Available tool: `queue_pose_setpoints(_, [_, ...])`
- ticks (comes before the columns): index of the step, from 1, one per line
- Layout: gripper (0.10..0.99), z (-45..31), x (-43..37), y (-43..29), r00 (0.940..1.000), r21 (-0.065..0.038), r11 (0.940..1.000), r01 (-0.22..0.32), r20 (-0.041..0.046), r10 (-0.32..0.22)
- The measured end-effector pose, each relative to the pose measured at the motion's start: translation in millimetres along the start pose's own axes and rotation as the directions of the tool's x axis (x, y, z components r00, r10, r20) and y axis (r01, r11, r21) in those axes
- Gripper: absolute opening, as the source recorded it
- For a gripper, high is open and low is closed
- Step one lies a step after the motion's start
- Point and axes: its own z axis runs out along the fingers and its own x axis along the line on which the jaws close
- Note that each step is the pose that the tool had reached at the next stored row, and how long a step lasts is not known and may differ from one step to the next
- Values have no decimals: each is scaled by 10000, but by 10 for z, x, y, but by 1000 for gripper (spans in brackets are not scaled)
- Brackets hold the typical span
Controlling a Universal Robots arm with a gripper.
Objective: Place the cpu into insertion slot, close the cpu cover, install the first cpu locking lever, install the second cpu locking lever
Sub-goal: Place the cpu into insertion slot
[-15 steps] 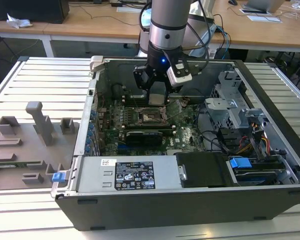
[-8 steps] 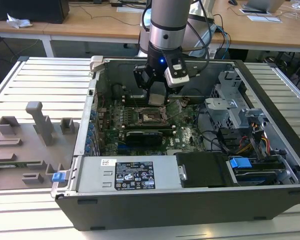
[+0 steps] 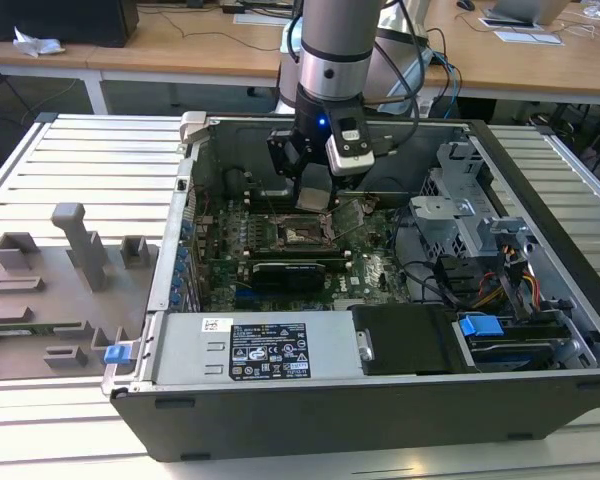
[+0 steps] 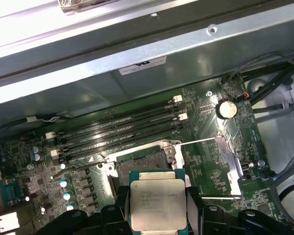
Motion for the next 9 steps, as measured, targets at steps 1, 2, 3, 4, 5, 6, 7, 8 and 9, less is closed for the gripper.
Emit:
queue_pose_setpoints(1, [545,1,0,0,10000,0,10000,-74,4,74])
queue_pose_setpoints(2, [545,1,0,0,9999,1,9999,-135,8,135])
queue_pose_setpoints(3, [545,1,0,0,9997,3,9997,-227,14,227])
queue_pose_setpoints(4, [545,2,0,0,9996,4,9996,-278,17,278])
queue_pose_setpoints(5, [545,2,0,0,9993,5,9993,-364,22,364])
queue_pose_setpoints(6, [545,3,0,0,9990,5,9990,-451,27,451])
queue_pose_setpoints(7, [545,4,0,0,9986,4,9986,-530,31,530])
queue_pose_setpoints(8, [545,4,0,0,9981,3,9981,-620,36,620])
queue_pose_setpoints(9, [545,5,0,0,9975,1,9975,-705,40,705])
